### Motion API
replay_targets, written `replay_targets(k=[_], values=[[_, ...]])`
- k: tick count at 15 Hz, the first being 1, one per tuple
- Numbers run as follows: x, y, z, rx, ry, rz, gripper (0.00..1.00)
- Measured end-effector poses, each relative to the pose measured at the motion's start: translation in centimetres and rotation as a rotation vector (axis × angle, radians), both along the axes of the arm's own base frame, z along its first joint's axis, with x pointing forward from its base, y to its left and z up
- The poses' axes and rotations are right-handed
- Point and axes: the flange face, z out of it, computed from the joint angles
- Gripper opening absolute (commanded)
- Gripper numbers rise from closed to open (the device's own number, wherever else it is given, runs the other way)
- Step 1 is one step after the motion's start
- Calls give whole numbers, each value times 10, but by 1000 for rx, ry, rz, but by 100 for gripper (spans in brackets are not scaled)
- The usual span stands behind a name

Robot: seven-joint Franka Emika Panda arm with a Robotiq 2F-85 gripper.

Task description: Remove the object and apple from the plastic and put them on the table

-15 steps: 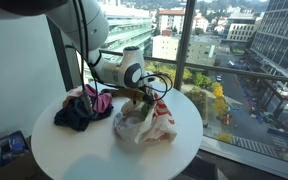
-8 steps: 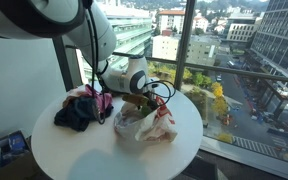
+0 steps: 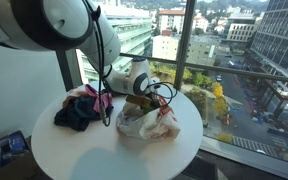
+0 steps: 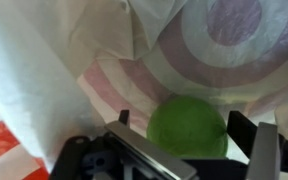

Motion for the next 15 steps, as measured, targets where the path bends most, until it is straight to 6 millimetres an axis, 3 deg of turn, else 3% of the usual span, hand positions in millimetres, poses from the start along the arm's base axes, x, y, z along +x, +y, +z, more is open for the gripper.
replay_targets(k=[2,4,7,9,11,12,14,15], values=[[4,0,-1,5,-7,1,100],[7,1,-1,9,-14,2,75],[10,4,0,15,-23,8,50],[12,6,1,19,-31,14,39],[13,8,3,20,-38,16,36],[13,9,3,21,-40,17,36],[14,12,3,26,-44,21,87],[14,13,3,28,-45,23,87]])
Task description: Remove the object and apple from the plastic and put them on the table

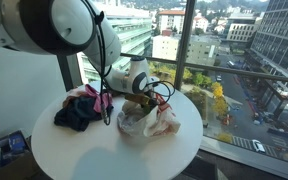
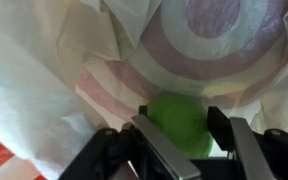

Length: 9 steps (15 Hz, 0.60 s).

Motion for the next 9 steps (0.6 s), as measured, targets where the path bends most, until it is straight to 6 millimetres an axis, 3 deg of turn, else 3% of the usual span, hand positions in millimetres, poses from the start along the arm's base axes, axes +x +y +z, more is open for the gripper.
replay_targets(k=[3,9], values=[[0,-1,0,-3,0,-1,100],[4,-5,-2,-40,-36,13,100]])
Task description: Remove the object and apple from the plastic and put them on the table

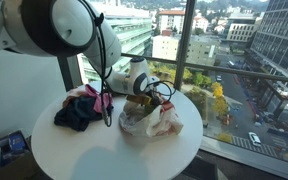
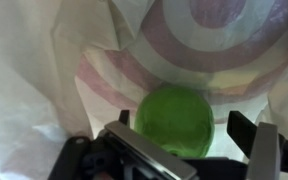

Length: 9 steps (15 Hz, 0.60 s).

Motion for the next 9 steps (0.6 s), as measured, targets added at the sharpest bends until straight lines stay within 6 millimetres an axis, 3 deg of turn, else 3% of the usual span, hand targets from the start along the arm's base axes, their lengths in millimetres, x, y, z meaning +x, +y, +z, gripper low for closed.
replay_targets(k=[1,2,4,7,9], values=[[1,0,-3,-1,-1,1,96],[2,1,-6,-1,0,3,73],[4,1,-13,-5,1,8,71],[7,1,-19,-11,-8,16,52],[7,1,-19,-16,-7,19,51]])
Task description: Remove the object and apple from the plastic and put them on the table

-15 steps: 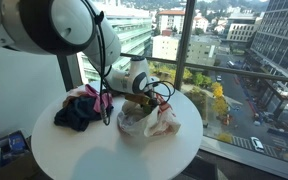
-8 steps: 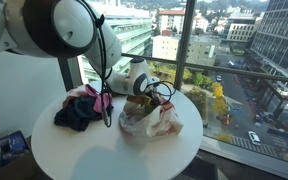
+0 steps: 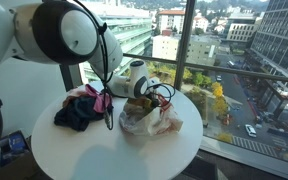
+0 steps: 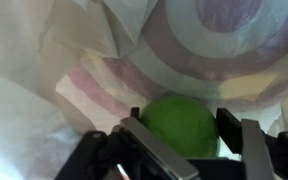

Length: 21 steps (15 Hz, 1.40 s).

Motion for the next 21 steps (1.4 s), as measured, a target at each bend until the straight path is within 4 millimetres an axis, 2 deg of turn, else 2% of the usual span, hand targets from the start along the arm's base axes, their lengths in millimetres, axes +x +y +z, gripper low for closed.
replay_targets(k=[3,5,9,13,16,18,21], values=[[-1,3,5,4,31,-1,51],[-3,7,17,12,78,-4,51],[-21,27,71,63,271,14,51],[-56,65,140,155,460,135,51],[-76,93,177,153,454,273,51],[-84,117,184,124,400,358,51],[-96,167,175,80,333,492,51]])
